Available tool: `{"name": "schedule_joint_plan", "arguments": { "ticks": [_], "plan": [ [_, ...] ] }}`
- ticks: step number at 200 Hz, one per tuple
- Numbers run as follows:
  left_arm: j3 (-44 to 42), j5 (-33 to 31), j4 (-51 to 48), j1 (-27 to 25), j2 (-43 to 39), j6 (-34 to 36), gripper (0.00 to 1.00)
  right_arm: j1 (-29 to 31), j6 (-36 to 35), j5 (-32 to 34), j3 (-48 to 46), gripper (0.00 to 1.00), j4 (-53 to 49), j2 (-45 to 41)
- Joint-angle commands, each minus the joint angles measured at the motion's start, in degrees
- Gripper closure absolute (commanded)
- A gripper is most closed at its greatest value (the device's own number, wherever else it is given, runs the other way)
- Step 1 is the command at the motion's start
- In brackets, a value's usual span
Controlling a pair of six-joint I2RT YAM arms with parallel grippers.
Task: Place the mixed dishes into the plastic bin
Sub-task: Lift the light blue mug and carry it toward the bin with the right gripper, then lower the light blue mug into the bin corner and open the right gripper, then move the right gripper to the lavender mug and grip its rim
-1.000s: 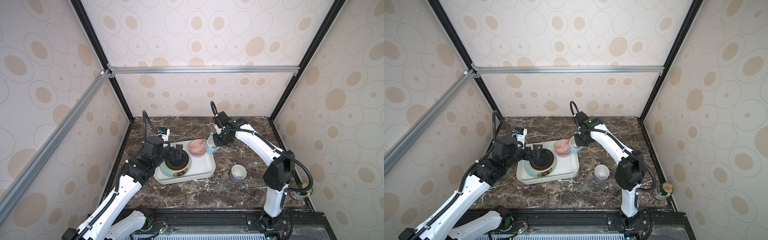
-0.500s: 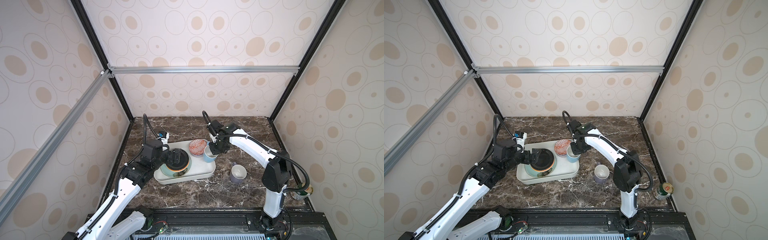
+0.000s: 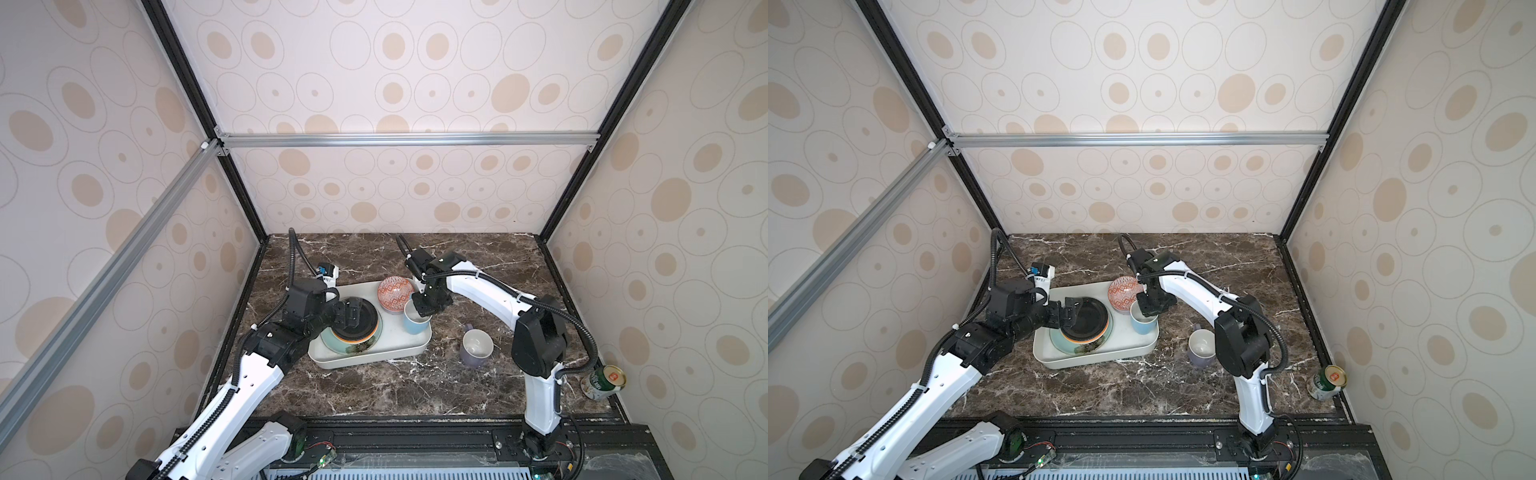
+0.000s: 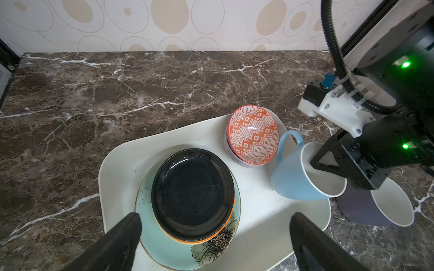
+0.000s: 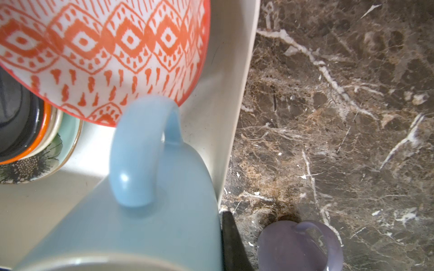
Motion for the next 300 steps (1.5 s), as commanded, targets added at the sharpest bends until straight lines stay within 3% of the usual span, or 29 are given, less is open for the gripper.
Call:
{"name": "schedule_joint_plan", "arguments": {
  "ticks": [1, 70, 170, 230, 270, 300],
  "plan": [
    [0.38, 0.54, 0.51, 0.60, 0.21, 1.39, 0.01, 0.04, 0.05, 0.60, -0.66, 0.93, -0.25, 0.46],
    [-0.07, 1.14, 1.20, 0.88, 0.57, 1.54, 0.01, 0.14, 0.22, 0.60, -2.18, 0.91, -0.35, -0.35],
    [-0.70, 1.06, 0.46, 1.10, -1.32, 1.39, 0.01, 0.57, 0.31, 1.69, -1.95, 0.66, -0.38, -2.93],
    [-0.08, 1.74, 0.48, 1.04, -1.55, 1.23, 0.01, 0.42, -0.02, 9.34, 0.85, 0.53, -5.04, -8.99],
    [0.01, 3.76, 2.63, 1.12, 0.20, -1.37, 0.01, -2.01, 0.86, 12.19, -5.62, 0.51, -5.89, -15.30],
    [-1.09, 11.82, 8.11, 0.25, 3.45, -4.83, 0.01, -4.80, 2.43, 12.28, -14.20, 0.50, -4.67, -22.48]
  ]
}}
